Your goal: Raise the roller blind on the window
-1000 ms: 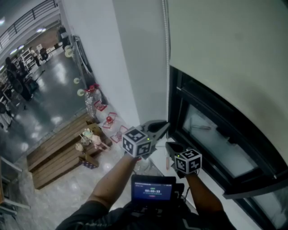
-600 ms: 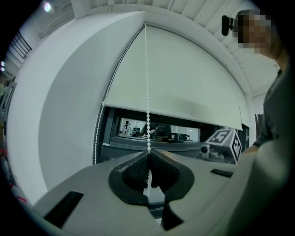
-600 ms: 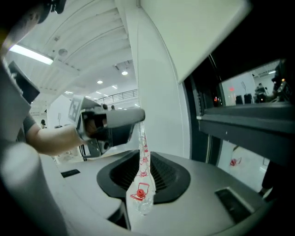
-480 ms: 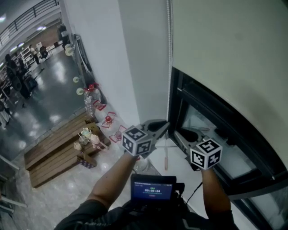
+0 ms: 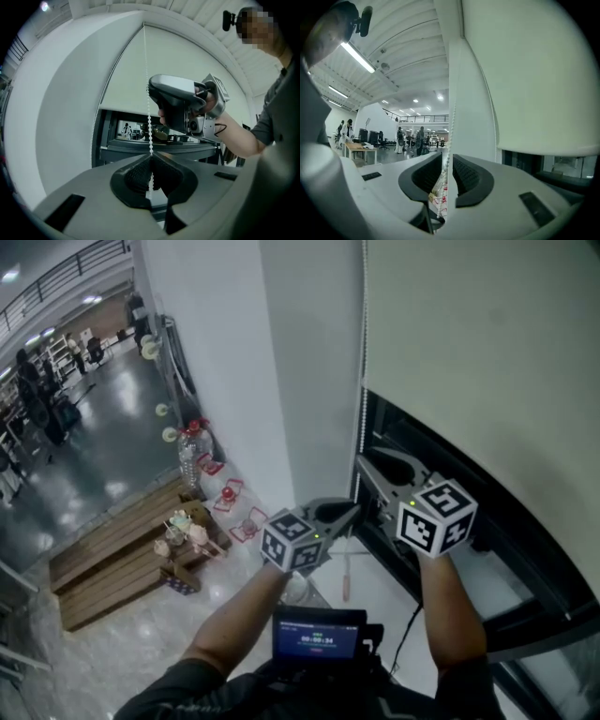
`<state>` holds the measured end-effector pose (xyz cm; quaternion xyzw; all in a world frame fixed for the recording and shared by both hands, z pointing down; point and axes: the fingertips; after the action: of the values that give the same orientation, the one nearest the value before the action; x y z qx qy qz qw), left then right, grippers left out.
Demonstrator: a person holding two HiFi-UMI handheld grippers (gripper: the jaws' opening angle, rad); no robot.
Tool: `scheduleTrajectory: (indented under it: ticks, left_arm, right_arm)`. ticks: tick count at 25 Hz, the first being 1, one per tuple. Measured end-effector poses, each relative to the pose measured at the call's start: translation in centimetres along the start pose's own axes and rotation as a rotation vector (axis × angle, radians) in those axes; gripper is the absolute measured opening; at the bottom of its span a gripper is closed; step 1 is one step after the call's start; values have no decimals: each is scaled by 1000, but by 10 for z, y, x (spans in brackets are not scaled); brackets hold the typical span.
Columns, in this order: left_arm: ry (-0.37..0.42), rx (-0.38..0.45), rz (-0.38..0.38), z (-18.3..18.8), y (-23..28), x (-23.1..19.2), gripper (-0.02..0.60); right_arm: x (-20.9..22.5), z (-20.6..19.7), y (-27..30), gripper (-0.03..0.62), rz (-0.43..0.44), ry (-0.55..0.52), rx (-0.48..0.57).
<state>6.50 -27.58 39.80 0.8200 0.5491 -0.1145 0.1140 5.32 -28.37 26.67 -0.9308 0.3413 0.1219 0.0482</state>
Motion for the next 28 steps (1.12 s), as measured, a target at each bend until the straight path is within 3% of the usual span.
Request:
scheduleTrajectory:
  ticks: [4, 11, 13, 18, 23, 28]
  left_arm:
    - [0, -4, 1, -2, -3, -1, 5]
    - [3, 12, -9, 0, -5, -1, 6]
    - [-2, 16, -5, 1, -6, -3, 6]
    - [-20, 22, 0, 1, -7, -5, 6]
    - [-32, 23, -1, -2, -6, -5, 6]
    - [-39, -8, 14, -20, -4, -9, 5]
  right_arm:
    - [-1, 3, 11, 87, 9, -5, -3]
    - [-5, 4, 19, 2, 26, -27, 5]
    - [-4, 2, 21, 3, 11, -49, 0]
    - [-1, 0, 22, 0, 17, 39, 25]
    - [-2, -5, 21, 0, 17, 40, 25]
    - [-7, -26, 19, 0, 17, 57, -4]
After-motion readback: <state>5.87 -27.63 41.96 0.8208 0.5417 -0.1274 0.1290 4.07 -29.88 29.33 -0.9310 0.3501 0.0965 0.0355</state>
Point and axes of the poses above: the fingertips, and each gripper's own axes: y forward along the fingers, x to its right, z out of its top, and after that the axes turned 14 degrees about -y, right-handed
